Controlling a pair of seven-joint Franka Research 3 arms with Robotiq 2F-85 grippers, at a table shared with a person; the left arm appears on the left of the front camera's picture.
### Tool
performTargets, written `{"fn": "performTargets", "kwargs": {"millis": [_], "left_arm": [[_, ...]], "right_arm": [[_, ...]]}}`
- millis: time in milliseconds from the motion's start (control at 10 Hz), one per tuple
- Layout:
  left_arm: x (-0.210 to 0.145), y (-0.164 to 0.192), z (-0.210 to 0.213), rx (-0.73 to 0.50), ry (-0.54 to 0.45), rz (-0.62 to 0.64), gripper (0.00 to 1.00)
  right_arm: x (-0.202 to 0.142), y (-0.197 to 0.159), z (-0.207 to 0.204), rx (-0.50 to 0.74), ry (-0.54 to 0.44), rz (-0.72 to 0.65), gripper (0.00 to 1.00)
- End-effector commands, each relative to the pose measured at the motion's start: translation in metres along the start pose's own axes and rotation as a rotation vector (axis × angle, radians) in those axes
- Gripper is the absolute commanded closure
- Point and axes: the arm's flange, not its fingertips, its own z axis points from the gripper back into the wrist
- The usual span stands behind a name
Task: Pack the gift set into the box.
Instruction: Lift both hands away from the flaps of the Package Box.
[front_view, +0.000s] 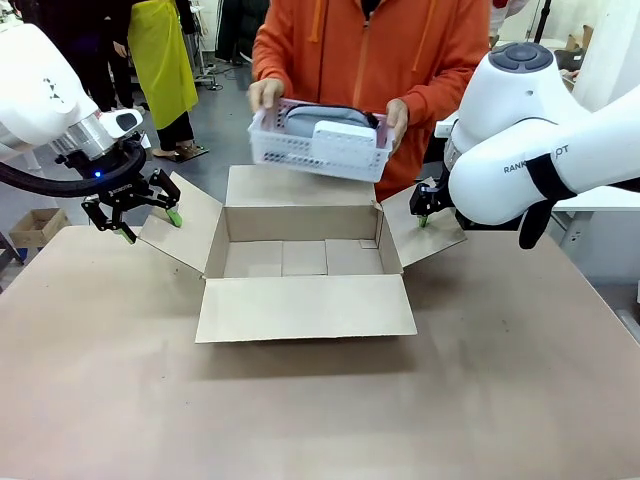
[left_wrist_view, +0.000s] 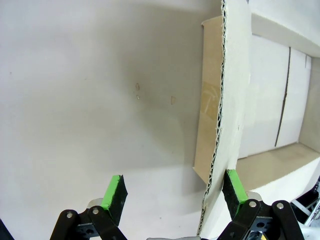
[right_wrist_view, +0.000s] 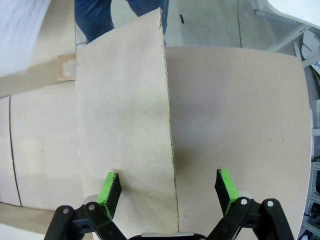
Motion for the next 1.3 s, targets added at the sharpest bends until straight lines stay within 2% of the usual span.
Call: {"fn": "performTargets", "kwargs": {"millis": [0,1200], "left_arm": [[-0.0012,-0.0019,0.0022,0.016,-0.008,0.010,0.00],[-0.0012,-0.0019,0.0022,0.016,-0.008,0.010,0.00]], "right_arm": [[0.0003,0.0024,-0.0001,-0.023,-0.008,-0.005,0.00],[0.0003,0.0024,-0.0001,-0.023,-0.008,-0.005,0.00]]}}
